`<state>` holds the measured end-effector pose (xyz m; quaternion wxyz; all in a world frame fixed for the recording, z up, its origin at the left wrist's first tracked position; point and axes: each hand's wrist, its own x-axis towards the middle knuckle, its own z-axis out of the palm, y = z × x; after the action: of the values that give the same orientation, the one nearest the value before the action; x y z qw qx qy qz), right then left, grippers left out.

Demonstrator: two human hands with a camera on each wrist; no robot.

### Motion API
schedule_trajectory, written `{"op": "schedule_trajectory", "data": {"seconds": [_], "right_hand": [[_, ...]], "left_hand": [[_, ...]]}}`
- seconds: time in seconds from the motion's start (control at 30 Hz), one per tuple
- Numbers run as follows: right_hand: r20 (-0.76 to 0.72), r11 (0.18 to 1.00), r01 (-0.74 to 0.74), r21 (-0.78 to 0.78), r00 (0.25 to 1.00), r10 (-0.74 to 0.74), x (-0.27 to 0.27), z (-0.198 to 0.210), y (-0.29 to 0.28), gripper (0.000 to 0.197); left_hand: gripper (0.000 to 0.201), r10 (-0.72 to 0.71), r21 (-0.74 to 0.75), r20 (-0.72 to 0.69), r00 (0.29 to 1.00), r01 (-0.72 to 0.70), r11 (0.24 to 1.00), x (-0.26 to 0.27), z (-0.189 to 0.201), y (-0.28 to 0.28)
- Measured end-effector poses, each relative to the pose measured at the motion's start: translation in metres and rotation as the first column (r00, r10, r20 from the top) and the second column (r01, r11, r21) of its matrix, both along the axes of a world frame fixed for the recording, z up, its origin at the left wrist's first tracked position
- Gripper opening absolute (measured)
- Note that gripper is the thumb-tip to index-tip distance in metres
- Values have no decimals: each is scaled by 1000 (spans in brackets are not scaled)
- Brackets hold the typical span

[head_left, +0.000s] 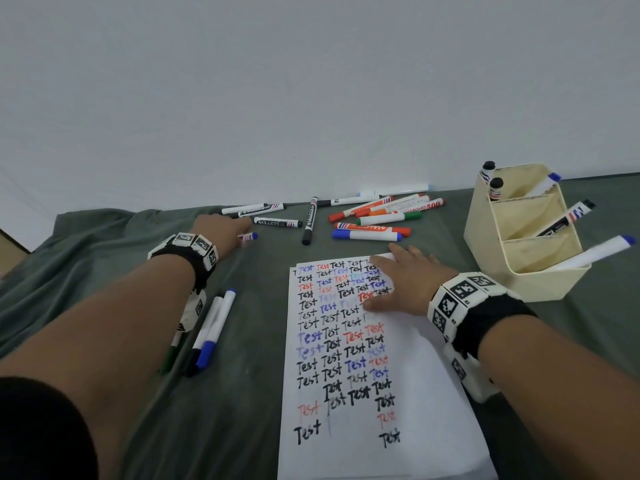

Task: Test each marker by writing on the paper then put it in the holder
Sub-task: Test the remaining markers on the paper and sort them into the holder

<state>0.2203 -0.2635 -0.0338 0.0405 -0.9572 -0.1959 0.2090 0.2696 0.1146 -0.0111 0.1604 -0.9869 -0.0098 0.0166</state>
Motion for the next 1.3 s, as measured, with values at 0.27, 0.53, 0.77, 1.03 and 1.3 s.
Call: {"op": "schedule_trajectory", "data": {"seconds": [0.27,0.53,0.77,1.03,1.3], "right_hand": [[81,997,-2,73,997,-4,-2,10,2,91],[317,965,-105,240,948,24,-10,21,4,63],[367,975,-98,200,930,19,-8,24,2,20],[375,976,-91,198,927,10,-5,19,2,11],[428,968,-5,251,897,-106,-4,16,0,15]], "left_hand": [[27,-232,-328,27,972,228,917,-28,36,-77],[23,-485,-343,17,874,461,818,-52,26,-163],[29,-376,-243,50,925,376,894,-60,18,-164],[29,-263,-412,-32,964,228,882,-64,12,-141],[87,122,-716,1,993,-85,693,-61,5,-95]]}}
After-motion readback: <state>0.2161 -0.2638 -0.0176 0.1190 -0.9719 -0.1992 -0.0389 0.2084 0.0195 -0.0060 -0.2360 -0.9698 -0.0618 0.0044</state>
